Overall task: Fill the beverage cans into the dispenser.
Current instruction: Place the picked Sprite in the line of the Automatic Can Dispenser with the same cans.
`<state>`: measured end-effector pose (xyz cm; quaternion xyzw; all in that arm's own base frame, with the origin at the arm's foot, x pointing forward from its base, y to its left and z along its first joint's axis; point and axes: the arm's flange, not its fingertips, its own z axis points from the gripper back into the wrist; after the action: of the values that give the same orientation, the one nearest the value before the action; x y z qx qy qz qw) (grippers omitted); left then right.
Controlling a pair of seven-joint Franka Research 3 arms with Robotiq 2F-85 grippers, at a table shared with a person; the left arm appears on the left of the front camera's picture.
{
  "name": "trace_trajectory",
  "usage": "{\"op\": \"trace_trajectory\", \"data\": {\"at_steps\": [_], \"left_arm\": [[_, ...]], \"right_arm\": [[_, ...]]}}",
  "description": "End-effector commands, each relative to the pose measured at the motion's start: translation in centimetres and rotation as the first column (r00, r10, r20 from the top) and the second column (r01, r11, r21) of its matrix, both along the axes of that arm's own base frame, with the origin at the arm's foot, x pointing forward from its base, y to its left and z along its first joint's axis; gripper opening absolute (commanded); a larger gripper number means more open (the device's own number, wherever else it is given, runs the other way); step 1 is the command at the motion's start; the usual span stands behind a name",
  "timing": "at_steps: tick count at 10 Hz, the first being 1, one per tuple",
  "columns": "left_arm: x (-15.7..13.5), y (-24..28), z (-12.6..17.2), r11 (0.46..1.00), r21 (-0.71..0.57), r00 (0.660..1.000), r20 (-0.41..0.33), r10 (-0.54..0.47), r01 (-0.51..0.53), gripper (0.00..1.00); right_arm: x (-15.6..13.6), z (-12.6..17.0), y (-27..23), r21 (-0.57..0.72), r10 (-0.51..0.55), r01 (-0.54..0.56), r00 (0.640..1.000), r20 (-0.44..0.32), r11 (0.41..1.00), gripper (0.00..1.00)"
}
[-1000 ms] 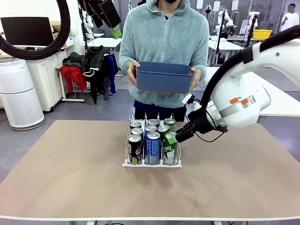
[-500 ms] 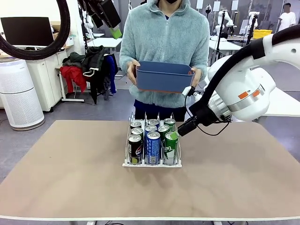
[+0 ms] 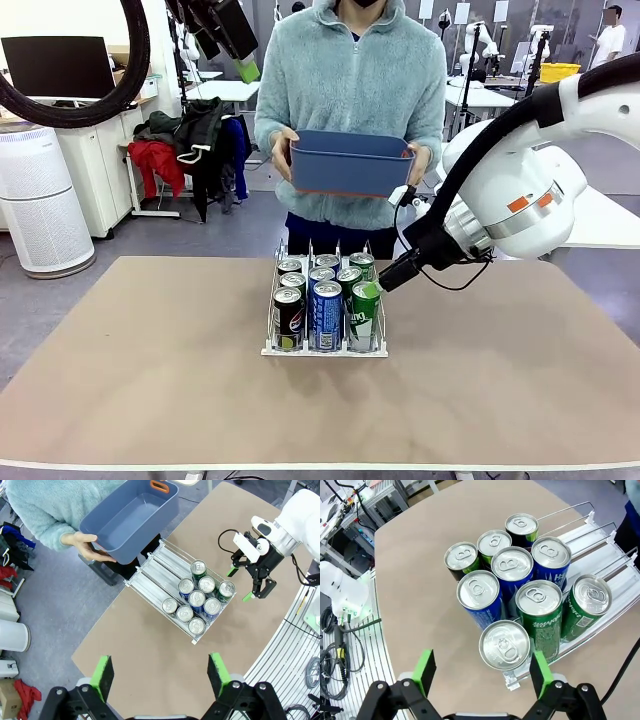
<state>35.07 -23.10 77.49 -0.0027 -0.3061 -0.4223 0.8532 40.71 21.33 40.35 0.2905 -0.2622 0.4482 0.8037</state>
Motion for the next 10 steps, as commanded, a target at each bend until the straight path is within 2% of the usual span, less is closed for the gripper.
{"op": "trace_trajectory", "data": {"at_steps": [1, 2, 3, 5, 7, 10], "left_arm": [[-0.1, 0.2, 0.1, 1.0, 0.009, 1.0, -0.007, -0.006, 0.006, 1.0], [-0.1, 0.2, 0.1, 1.0, 0.009, 1.0, -0.007, -0.006, 0.006, 1.0], [-0.1, 0.2, 0.1, 1.0, 0.009, 1.0, -0.007, -0.006, 0.006, 1.0], [-0.1, 0.2, 0.1, 1.0, 0.009, 1.0, -0.007, -0.006, 0.006, 1.0], [-0.1, 0.2, 0.1, 1.0, 0.009, 1.0, -0.007, -0.006, 0.006, 1.0], [-0.1, 0.2, 0.1, 1.0, 0.009, 1.0, -0.007, -0.006, 0.006, 1.0]], "right_arm": [[0.0, 2.6, -0.1, -0.051, 0.007, -0.007, 1.0, 0.013, 0.999, 1.0], [0.4, 5.7, -0.7, -0.049, 0.023, -0.025, 0.998, -0.052, 0.998, 1.0], [0.8, 8.1, -1.6, -0.063, 0.056, -0.059, 0.997, -0.043, 0.996, 1.0], [1.7, 13.5, -3.4, -0.054, 0.077, -0.082, 0.993, -0.088, 0.995, 1.0], [1.8, 20.6, -5.1, -0.056, 0.134, -0.141, 0.984, -0.117, 0.988, 1.0], [2.0, 29.4, -5.7, -0.093, 0.113, -0.123, 0.988, -0.11, 0.988, 1.0]]}}
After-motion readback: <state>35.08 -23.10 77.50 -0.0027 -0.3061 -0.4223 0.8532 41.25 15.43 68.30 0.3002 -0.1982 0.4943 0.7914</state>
